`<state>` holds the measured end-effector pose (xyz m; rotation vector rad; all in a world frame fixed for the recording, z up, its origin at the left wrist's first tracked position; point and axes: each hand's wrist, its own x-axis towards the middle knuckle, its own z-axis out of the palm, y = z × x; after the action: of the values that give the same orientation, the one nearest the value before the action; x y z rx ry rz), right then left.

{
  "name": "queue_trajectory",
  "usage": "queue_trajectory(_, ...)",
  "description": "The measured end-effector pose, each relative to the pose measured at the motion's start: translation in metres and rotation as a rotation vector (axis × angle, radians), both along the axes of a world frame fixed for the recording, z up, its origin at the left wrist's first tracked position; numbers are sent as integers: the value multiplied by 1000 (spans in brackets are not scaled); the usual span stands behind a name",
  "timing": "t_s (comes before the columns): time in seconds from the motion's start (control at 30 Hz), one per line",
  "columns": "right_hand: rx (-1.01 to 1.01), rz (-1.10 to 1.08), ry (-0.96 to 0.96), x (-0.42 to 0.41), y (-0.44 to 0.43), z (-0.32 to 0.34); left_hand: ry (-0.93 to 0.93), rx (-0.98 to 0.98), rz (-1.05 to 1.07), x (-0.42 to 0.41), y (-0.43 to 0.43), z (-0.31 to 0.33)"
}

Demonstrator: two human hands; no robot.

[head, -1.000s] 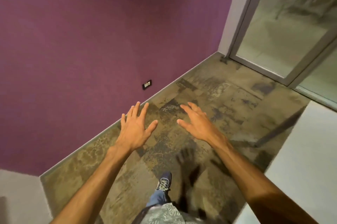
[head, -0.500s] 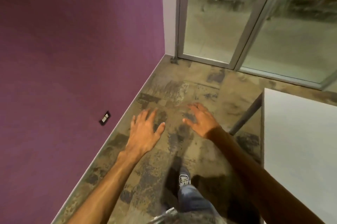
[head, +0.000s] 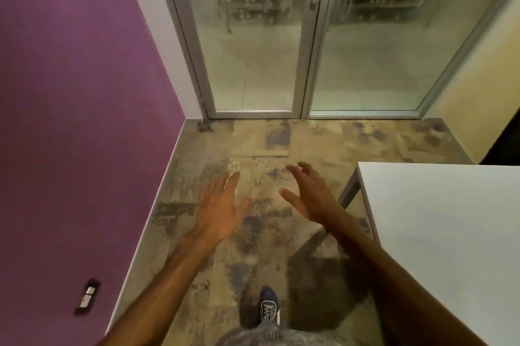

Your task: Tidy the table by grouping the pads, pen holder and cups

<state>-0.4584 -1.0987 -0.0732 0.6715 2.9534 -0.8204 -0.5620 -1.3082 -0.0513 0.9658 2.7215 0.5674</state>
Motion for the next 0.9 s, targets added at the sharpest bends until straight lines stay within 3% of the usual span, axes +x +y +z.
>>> queue_trajectory(0.33, -31, -233, -15, -64, 127, 2, -31, -15, -175, -107, 160, -8)
queue_trajectory(0.9, -4, -651, 12, -210, 339, 15, 44, -34, -729, -323, 455, 3)
